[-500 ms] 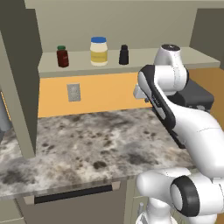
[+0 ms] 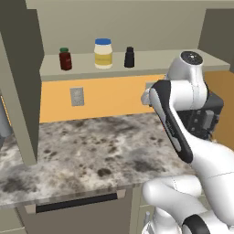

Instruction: Collect the paprika, mayonnaise, and shaker from the cabinet and place them next to the stove.

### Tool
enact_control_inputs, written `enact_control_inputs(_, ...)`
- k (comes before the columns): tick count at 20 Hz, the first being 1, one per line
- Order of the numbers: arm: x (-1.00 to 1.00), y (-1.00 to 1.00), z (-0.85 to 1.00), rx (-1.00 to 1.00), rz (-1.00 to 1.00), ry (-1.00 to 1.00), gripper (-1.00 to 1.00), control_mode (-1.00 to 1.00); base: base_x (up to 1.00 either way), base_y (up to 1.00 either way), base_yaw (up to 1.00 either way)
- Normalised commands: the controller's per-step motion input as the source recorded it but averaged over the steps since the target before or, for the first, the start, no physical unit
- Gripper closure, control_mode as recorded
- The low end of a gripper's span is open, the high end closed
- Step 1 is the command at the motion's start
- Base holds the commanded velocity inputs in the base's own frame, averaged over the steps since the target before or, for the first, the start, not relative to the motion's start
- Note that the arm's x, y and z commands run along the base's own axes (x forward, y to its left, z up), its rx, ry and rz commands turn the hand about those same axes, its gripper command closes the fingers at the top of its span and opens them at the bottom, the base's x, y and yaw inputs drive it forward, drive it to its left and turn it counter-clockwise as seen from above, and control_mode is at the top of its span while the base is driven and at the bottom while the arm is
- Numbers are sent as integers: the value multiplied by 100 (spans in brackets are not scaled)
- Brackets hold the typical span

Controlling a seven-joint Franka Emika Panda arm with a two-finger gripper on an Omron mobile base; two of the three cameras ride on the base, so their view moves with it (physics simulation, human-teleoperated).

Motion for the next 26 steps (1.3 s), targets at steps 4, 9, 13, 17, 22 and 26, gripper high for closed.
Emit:
enact_control_inputs(4, -7, 15, 65, 7, 0, -46, -100, -100, 0, 0, 0)
enact_control_inputs(9, 0, 0, 83, 12, 0, -43, -100, -100, 0, 0, 0)
enact_control_inputs(13, 2, 1, 76, 10, 2, -32, -100, -100, 0, 0, 0)
enact_control_inputs(17, 3, 0, 60, 3, 2, -19, -100, -100, 0, 0, 0)
enact_control_inputs(22, 0, 1, 24, -1, 0, -7, -100, -100, 0, 0, 0)
enact_control_inputs(26, 5, 0, -1, -1, 0, 2, -100, -100, 0, 0, 0)
